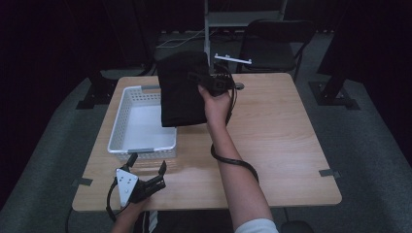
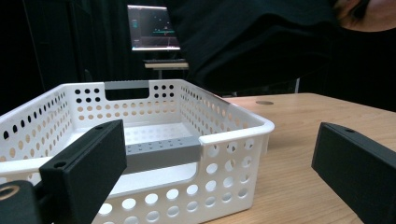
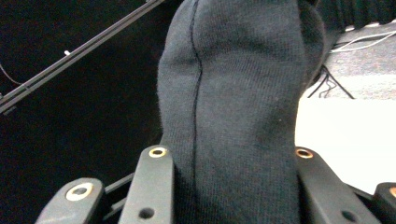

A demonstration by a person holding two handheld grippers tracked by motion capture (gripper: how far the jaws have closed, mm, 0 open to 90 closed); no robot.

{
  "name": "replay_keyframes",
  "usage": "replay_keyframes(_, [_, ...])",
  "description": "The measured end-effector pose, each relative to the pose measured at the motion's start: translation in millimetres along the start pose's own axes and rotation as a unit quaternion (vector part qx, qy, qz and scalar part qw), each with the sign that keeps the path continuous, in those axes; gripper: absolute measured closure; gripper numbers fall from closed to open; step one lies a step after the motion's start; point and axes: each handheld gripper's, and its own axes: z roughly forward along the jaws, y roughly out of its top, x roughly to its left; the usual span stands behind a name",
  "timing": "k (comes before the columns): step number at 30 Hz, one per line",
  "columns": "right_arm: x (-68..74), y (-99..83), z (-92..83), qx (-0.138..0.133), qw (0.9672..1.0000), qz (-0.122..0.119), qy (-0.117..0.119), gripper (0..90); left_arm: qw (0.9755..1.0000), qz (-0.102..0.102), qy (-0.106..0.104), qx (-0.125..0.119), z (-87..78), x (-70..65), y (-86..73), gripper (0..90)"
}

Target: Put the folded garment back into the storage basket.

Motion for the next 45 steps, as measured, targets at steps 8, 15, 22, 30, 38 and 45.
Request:
replay_keyframes(8, [11.5,-5.0,21.5,0.009,0.9999,-0.003,0.009,68.3,1.0000,0.000,0.000,0.000,0.1,0.0,-0.1,4.4])
replay_keyframes(15, [24.0,-11.0,42.2,0.019,0.9995,-0.005,0.022,68.3,1.0000,0.000,-0.001,0.000,0.2,0.1,0.0,4.4])
replay_keyframes(22, [33.4,-13.8,56.0,0.014,0.9991,0.004,0.041,68.3,1.0000,0.000,-0.004,0.000,0.2,0.2,0.0,4.4])
replay_keyframes(30, [48.3,-16.4,74.2,0.019,0.9985,0.007,0.052,68.3,1.0000,0.000,-0.004,-0.001,0.1,0.3,-0.1,4.4])
replay_keyframes(38, [59.6,-19.0,88.1,0.026,0.9979,0.006,0.059,68.2,1.0000,-0.001,-0.004,-0.001,0.1,0.3,-0.1,4.4])
replay_keyframes(45, [66.8,-20.0,99.3,0.030,0.9975,0.006,0.063,68.2,1.0000,-0.001,-0.004,-0.002,0.1,0.3,-0.1,4.4])
